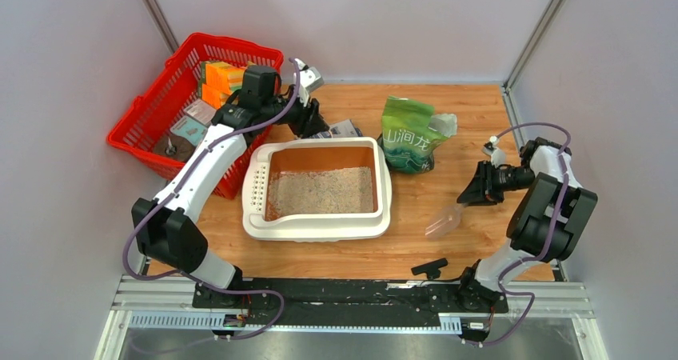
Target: Fill the litter box with clean litter
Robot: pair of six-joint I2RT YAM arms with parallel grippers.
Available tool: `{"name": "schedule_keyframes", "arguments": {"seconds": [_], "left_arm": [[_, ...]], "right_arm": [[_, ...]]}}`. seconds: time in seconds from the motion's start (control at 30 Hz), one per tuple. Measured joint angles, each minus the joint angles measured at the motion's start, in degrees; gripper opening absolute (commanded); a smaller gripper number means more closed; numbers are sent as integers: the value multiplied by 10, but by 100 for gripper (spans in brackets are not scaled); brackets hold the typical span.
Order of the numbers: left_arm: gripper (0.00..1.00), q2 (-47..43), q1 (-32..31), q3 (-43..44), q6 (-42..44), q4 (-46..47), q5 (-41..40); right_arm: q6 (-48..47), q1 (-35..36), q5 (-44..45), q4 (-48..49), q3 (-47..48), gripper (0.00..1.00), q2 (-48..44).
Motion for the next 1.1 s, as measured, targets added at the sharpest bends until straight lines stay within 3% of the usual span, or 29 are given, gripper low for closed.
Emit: {"name": "schedule_keyframes", "arguments": {"seconds": [0.1,0.2,0.47,0.83,1.1], "left_arm": [[48,0,0,0,1,-1,0],[47,0,0,0,1,-2,3],[48,32,0,28,-2,-11,46],[55,65,-10,41,-32,34,118],[57,160,-61,160,-45,101,119]], "right_arm": [[-5,-3,-1,-6,7,44,18],[-17,-7,32,2,10,57,38],[-24,-56,94,14,58,76,40],[28,-35,58,44,158,79,-33],[220,137,44,156,290,78,-37]]}}
